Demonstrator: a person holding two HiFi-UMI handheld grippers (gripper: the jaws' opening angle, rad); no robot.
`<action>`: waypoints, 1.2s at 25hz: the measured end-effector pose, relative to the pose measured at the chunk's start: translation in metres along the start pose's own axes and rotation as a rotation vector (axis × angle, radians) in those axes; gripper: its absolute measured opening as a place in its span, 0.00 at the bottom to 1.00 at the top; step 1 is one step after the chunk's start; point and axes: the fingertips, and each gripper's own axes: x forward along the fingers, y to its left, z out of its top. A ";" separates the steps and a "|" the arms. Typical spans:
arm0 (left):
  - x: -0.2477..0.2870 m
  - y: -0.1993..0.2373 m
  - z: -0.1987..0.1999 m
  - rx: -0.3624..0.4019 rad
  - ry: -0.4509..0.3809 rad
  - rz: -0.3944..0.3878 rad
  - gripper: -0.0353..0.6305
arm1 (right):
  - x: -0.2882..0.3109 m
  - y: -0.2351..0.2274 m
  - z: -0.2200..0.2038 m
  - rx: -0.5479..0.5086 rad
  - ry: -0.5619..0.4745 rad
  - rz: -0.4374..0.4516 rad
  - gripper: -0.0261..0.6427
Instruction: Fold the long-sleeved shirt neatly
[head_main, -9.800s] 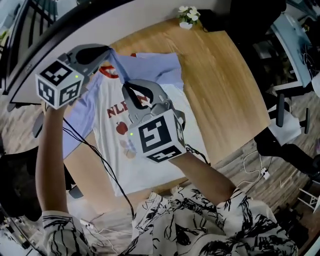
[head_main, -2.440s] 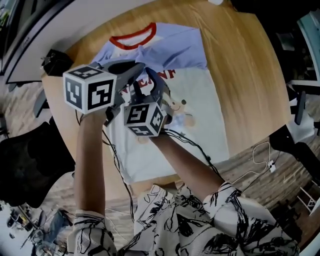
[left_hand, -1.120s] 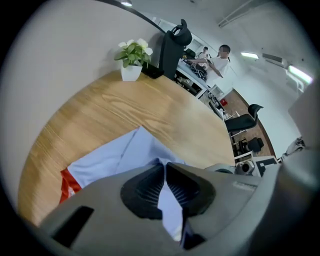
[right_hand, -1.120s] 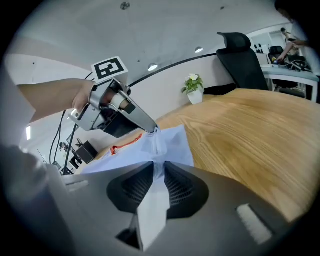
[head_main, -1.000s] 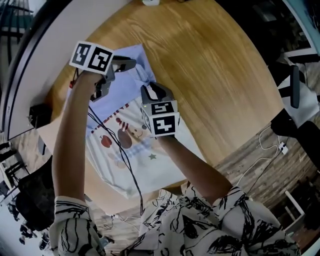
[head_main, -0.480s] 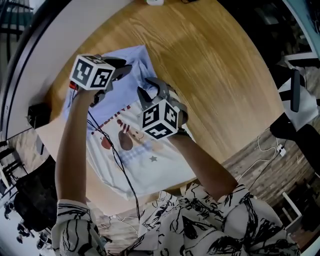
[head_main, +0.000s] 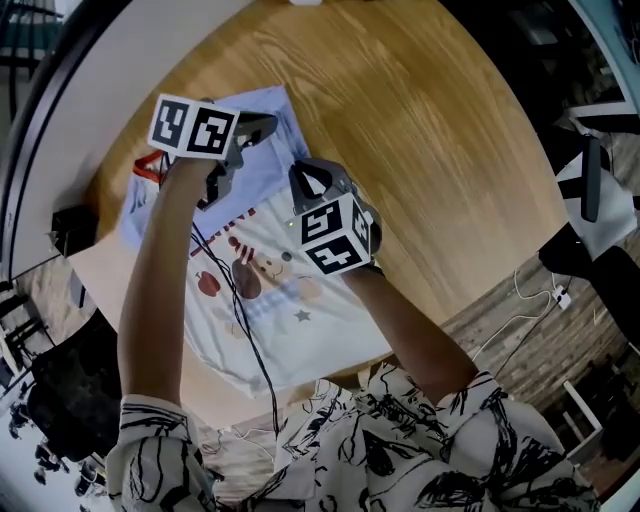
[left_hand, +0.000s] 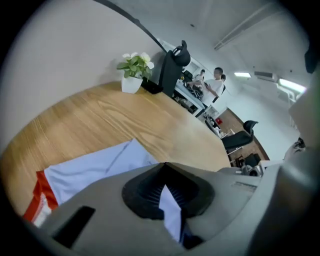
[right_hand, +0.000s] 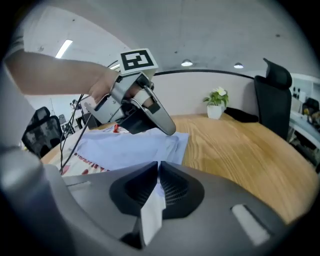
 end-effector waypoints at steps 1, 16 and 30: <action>0.002 -0.005 0.006 -0.015 -0.036 -0.024 0.06 | -0.001 -0.003 -0.005 0.044 0.016 0.003 0.08; -0.193 -0.130 -0.014 0.377 -0.864 0.434 0.06 | -0.116 -0.037 0.051 -0.040 -0.265 0.058 0.31; -0.361 -0.305 -0.273 0.326 -1.134 0.767 0.06 | -0.308 0.038 0.033 -0.251 -0.430 0.099 0.38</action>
